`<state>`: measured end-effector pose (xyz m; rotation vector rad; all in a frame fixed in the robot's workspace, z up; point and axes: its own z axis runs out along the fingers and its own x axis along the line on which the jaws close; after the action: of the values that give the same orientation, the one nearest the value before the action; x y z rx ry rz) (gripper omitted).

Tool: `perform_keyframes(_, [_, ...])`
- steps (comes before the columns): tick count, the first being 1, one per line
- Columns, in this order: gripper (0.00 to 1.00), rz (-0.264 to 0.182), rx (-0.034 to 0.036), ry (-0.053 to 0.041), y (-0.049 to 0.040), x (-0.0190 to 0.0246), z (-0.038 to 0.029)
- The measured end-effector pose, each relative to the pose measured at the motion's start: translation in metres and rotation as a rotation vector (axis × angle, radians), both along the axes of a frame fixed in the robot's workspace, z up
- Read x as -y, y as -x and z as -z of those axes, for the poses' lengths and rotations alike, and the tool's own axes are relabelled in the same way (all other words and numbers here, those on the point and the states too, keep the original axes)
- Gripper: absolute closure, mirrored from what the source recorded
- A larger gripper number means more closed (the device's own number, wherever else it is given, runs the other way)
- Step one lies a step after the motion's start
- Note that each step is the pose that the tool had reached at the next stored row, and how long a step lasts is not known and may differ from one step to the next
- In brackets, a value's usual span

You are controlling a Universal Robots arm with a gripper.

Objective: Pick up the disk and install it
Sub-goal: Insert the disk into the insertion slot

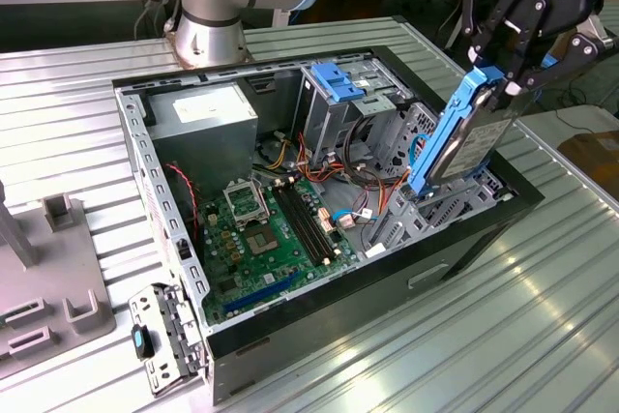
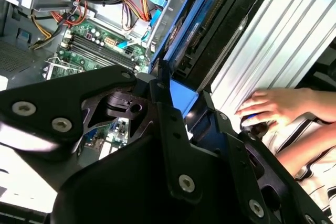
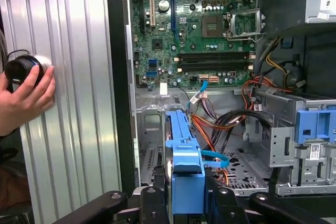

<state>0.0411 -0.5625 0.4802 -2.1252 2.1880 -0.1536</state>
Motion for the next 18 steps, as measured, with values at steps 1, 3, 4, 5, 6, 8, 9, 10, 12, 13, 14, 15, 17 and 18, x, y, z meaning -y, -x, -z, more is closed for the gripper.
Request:
perform_keyframes(1, [0.64,-0.005,-0.0001,0.0006,-0.0001,0.0000,0.0000])
perform_keyframes(3, [0.64,-0.007,-0.0001,0.0006,-0.0002,-0.0001,0.0000])
perform_keyframes(4, [0.64,-0.008,0.0000,0.0004,-0.0003,-0.0009,0.0001])
perform_keyframes(5, [0.64,-0.008,0.0000,0.0005,-0.0003,-0.0011,0.0003])
perform_keyframes(6, [0.64,-0.008,0.0000,0.0002,-0.0002,-0.0012,0.0012])
perform_keyframes(8, [0.64,-0.007,-0.0001,0.0003,-0.0005,-0.0013,0.0038])
perform_keyframes(9, [0.64,-0.007,-0.0001,0.0004,-0.0008,-0.0014,0.0052])
perform_keyframes(10, [0.64,-0.008,-0.0001,0.0005,-0.0014,-0.0014,0.0063])
perform_keyframes(12, [0.64,-0.007,-0.0001,0.0005,-0.0022,-0.0014,0.0095])
perform_keyframes(13, [0.64,-0.007,-0.0001,0.0004,-0.0024,-0.0014,0.0124])
perform_keyframes(14, [0.64,-0.008,-0.0001,0.0005,-0.0036,-0.0014,0.0140])
perform_keyframes(15, [0.64,-0.007,-0.0001,0.0005,-0.0038,-0.0014,0.0144])
perform_keyframes(17, [0.64,-0.007,0.0000,0.0004,-0.0038,-0.0015,0.0151])
perform_keyframes(18, [0.64,-0.007,-0.0001,0.0004,-0.0038,-0.0015,0.0161])
